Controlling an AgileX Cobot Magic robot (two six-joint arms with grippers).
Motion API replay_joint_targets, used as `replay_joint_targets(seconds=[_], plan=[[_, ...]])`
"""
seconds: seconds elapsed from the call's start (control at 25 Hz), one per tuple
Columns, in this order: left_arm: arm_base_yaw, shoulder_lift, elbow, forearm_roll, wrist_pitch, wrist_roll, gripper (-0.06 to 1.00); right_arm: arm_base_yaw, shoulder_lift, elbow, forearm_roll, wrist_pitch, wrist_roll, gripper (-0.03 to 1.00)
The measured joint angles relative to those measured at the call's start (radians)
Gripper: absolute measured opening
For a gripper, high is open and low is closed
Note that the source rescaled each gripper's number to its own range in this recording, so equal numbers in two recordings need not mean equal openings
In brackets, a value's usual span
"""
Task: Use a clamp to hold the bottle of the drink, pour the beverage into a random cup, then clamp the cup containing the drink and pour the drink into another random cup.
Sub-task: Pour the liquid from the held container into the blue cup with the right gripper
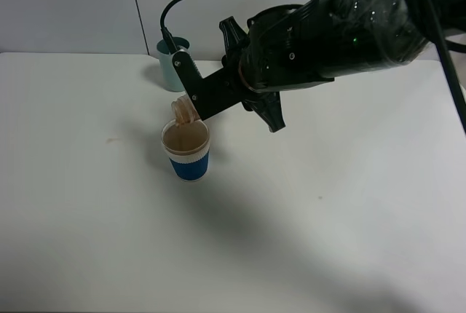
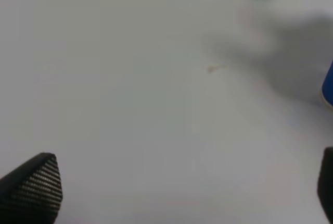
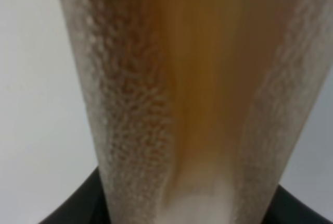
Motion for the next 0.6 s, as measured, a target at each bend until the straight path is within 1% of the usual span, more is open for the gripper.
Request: replay_joint_targets(seconds=[0.24,0.6], plan=[[0.000,0.000,0.000,0.000,0.000,0.000,1.00,0.000,0.000,0.000,-0.007,0.000,-0.016,0.02],[0.000,0.000,0.000,0.000,0.000,0.000,1.00,0.000,0.000,0.000,-0.022,0.033,-0.049,0.02]])
